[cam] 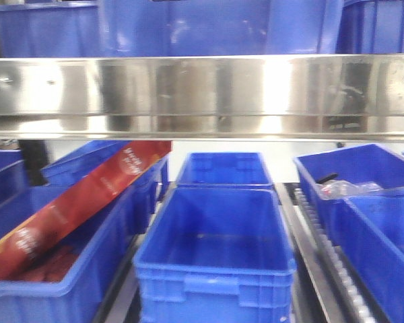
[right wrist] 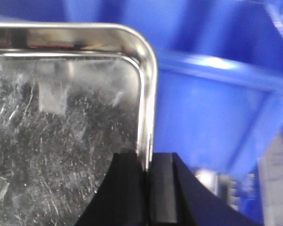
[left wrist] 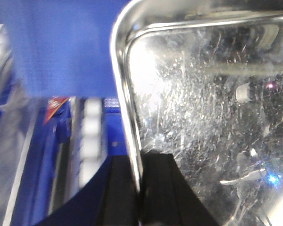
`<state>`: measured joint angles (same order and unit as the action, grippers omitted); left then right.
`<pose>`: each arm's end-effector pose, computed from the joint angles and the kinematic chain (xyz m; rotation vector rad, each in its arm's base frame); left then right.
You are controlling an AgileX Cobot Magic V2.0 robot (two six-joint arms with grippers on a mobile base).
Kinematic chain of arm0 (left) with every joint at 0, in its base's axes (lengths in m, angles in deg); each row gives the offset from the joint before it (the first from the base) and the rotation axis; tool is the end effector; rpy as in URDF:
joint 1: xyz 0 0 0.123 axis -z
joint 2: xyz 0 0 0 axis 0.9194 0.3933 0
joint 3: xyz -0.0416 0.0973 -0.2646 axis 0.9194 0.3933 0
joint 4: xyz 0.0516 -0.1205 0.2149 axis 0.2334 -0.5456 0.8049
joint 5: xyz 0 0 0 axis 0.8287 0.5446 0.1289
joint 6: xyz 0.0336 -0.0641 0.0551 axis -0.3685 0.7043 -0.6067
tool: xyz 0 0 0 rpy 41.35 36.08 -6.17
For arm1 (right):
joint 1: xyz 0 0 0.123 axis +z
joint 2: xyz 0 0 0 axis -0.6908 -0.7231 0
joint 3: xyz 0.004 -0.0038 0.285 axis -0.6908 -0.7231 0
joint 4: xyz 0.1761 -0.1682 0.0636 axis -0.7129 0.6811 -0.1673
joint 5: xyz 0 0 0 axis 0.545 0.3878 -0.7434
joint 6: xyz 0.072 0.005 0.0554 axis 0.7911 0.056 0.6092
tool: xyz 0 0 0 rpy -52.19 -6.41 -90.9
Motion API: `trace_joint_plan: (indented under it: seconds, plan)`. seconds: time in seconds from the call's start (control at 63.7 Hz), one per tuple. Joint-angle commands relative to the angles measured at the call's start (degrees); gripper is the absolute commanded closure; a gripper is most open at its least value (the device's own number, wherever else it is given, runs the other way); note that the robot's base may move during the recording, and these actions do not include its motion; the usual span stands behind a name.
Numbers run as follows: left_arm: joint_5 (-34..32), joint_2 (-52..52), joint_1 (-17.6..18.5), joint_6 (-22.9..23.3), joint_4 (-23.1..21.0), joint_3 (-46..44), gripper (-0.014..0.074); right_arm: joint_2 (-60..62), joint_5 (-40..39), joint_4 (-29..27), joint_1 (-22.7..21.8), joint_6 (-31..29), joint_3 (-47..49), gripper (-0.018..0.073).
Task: Stack silver trays without gaps
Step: 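Drive the base away from the shelf holding the tray in both grippers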
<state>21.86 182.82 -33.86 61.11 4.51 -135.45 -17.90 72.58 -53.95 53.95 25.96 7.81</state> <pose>0.3801 -0.2267 0.3851 0.2266 2.1033 -0.3067 0.4207 0.0791 0.3785 -0.1593 1.9493 0.1739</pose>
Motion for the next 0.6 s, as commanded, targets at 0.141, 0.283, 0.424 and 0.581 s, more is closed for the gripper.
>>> trace_joint_plan:
  seconds: [0.141, 0.283, 0.424, 0.581]
  plan:
    - [-5.8, -0.7, 2.0, -1.4, -3.2, -0.7, 0.0615, 0.9, -4.1, -3.3, 1.9, -1.1, 0.9, 0.0638]
    - [-5.8, -0.7, 2.0, -1.4, -3.2, -0.7, 0.0615, 0.9, -4.0, -3.3, 1.9, -1.1, 0.9, 0.0638]
    - [-5.8, -0.7, 2.0, -1.4, -3.2, -0.7, 0.0615, 0.9, -4.0, -3.3, 1.9, -1.1, 0.9, 0.0638]
    - [-5.8, -0.7, 2.0, -1.4, -3.2, -0.7, 0.0615, 0.9, -4.0, -3.3, 1.9, -1.1, 0.9, 0.0638]
